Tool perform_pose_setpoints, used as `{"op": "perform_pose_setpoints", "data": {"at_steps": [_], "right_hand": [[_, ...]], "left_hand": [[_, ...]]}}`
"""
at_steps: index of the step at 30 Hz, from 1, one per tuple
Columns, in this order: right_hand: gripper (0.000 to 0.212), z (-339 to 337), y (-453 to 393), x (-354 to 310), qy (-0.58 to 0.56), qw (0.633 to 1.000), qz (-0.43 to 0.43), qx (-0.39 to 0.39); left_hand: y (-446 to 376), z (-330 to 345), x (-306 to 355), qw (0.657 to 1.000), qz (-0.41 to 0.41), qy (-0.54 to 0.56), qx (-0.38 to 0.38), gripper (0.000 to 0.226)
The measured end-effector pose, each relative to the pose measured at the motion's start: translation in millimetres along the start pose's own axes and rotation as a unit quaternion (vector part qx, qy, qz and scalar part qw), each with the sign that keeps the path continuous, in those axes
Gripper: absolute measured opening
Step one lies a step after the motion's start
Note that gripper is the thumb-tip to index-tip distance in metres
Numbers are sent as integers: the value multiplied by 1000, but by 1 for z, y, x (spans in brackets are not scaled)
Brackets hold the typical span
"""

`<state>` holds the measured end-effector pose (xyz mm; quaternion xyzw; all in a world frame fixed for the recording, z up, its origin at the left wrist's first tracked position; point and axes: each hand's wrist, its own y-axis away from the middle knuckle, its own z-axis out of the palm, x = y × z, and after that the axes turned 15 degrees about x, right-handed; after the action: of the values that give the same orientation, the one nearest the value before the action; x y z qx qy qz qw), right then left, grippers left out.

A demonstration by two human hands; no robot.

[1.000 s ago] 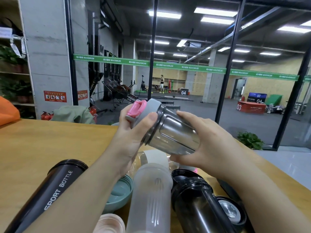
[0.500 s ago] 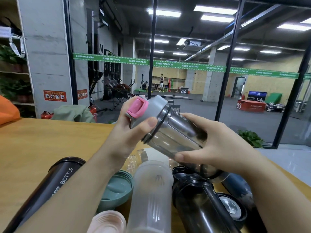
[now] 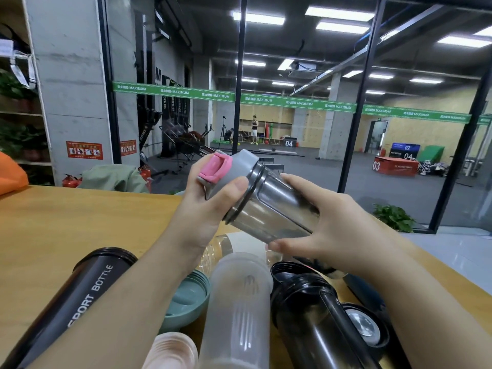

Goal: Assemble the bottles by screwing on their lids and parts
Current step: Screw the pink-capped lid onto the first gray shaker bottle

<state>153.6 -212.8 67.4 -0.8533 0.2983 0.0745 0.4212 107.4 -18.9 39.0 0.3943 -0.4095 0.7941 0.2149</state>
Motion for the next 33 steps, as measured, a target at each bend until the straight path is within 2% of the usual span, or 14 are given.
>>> {"op": "perform_pose_setpoints", "data": {"at_steps": [3,5,13,18,22,24,26,27,30,33], "right_hand": [[98,5,0,0,82,996,-31,23],[101,5,-1,0,109,993,-38,23],[101,13,1,8,152,983,-83,67],[99,21,1,11,159,979,-90,86],[99,18,0,11,162,978,-102,85],[99,10,-1,9,147,983,-90,61],[98,2,-2,9,94,994,-46,31],[96,-2,-3,9,58,998,-19,16],[85,-6,-1,10,-12,1000,22,-12],[71,-6,-2,12,-56,998,34,-26]], "left_hand": [[1,3,-2,1000,-13,1,20,56],[2,5,-2,999,-26,1,25,48],[7,9,-1,999,-31,1,32,57],[9,9,-2,998,-31,-5,60,50],[9,11,0,997,-43,10,57,53],[6,7,2,997,-61,26,26,64],[5,1,3,996,-83,15,-22,90],[4,-1,3,995,-89,2,-36,95],[3,-1,-1,994,-99,-4,-43,86],[2,-4,-1,991,-125,14,-43,106]]}}
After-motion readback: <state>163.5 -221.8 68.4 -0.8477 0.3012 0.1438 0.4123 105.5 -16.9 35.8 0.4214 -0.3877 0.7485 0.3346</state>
